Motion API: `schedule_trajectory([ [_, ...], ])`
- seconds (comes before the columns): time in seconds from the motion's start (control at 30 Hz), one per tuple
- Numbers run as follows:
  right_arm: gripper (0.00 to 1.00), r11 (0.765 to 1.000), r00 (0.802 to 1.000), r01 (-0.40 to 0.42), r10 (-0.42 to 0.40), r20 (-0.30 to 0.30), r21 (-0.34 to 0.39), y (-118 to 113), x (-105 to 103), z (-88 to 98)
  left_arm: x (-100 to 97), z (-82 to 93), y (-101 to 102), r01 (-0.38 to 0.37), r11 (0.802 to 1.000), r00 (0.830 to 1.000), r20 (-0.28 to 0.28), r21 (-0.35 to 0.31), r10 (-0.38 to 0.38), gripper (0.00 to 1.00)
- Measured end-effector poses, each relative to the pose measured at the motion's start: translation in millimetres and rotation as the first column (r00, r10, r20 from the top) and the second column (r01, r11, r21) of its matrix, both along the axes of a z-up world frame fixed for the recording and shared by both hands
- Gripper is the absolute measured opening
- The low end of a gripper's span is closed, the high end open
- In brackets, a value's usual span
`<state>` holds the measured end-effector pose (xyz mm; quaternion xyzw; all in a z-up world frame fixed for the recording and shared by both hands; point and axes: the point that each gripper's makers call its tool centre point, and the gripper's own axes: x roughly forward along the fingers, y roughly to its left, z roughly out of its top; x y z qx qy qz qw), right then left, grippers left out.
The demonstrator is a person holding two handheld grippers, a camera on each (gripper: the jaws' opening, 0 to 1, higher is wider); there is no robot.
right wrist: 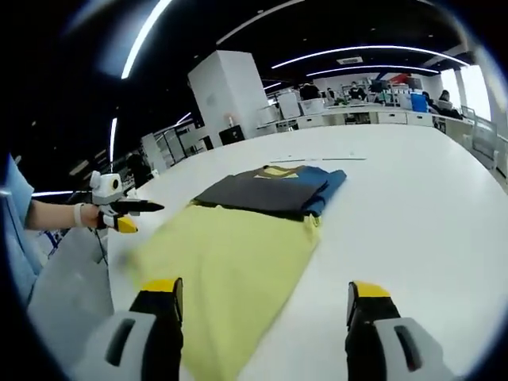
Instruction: Fold the garment on the visible template until the final outline fits inside the template.
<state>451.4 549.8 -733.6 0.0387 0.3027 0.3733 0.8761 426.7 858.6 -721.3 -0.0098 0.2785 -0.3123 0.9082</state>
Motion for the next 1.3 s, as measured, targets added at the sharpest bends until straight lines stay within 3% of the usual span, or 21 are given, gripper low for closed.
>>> schedule_trajectory([
  [0.17,0.82,1.0,1.0,-0.011,0.011,-0.014,-0.01,-3.5,-11.3,-2.9,-14.5,-6.5,6.4,0.016,1.0,1.0,-0.027,0.011,-0.016,0.8],
  [0.43,0.78,0.989,0.995,-0.099,0.098,-0.021,-0.108,-5.7,-41.9,-12.5,-42.3,-20.7,20.4,0.025,0.999,0.996,-0.087,0.036,-0.022,0.7],
  [0.53,0.74,0.988,0.994,-0.106,0.104,-0.03,-0.113,-6.6,-48.7,-14.2,-54.9,-23.0,25.1,0.016,1.0,0.993,-0.116,0.015,-0.014,0.62],
  [0.63,0.72,0.989,0.994,-0.103,0.1,-0.039,-0.103,-7.8,-55.0,-14.9,-63.2,-26.4,30.2,0.011,1.0,0.992,-0.123,0.025,-0.008,0.63],
  [0.87,0.58,0.982,0.99,-0.133,0.125,-0.064,-0.133,-10.5,-71.9,-19.5,-80.1,-31.8,39.7,-0.022,1.0,0.986,-0.164,-0.003,0.021,0.52],
  [1.0,0.5,0.978,0.987,-0.153,0.144,-0.076,-0.139,-10.9,-78.0,-22.3,-86.6,-34.5,41.5,-0.041,0.999,0.981,-0.19,-0.029,0.035,0.4],
  [1.1,0.4,0.979,0.983,-0.163,0.151,-0.101,-0.121,-10.3,-82.6,-22.3,-90.3,-33.4,40.2,-0.054,0.997,0.975,-0.217,-0.048,0.042,0.38],
  [1.3,0.34,0.973,0.975,-0.195,0.179,-0.128,-0.124,-7.5,-92.9,-26.5,-101.9,-35.9,39.1,-0.058,0.995,0.963,-0.268,-0.078,0.035,0.26],
])
